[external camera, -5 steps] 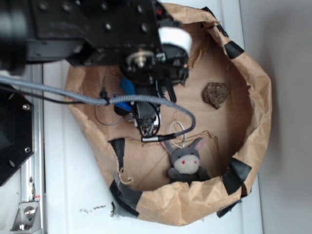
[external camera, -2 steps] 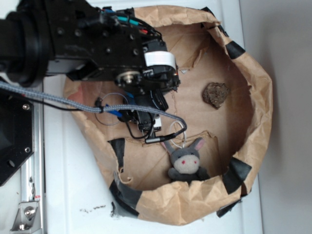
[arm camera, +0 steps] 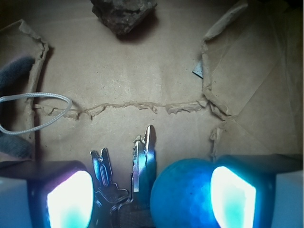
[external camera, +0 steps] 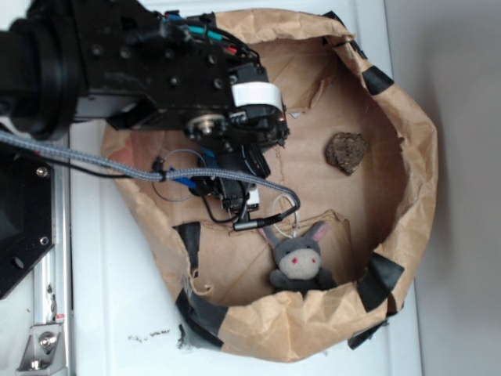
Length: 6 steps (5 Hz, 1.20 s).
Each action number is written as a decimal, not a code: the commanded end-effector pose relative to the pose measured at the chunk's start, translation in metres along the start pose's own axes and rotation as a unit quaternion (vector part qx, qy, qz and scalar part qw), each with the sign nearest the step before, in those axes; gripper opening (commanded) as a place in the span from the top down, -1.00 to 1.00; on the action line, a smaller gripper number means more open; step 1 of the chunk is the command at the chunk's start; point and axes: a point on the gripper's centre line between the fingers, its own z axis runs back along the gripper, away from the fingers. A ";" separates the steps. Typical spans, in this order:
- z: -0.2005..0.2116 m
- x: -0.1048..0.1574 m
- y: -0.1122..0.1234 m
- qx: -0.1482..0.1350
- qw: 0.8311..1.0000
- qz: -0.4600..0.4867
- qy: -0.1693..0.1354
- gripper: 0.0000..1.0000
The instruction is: Grab the silver keys.
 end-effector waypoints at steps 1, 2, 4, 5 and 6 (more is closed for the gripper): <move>0.030 -0.004 -0.005 -0.017 1.000 0.002 -0.013 -1.00; 0.053 -0.009 -0.002 -0.022 1.000 0.009 -0.019 -1.00; 0.055 -0.013 0.001 -0.006 0.999 0.049 -0.013 -1.00; 0.049 -0.016 -0.001 0.007 0.993 0.109 -0.037 -1.00; 0.042 -0.016 -0.006 0.001 0.991 0.125 -0.047 -1.00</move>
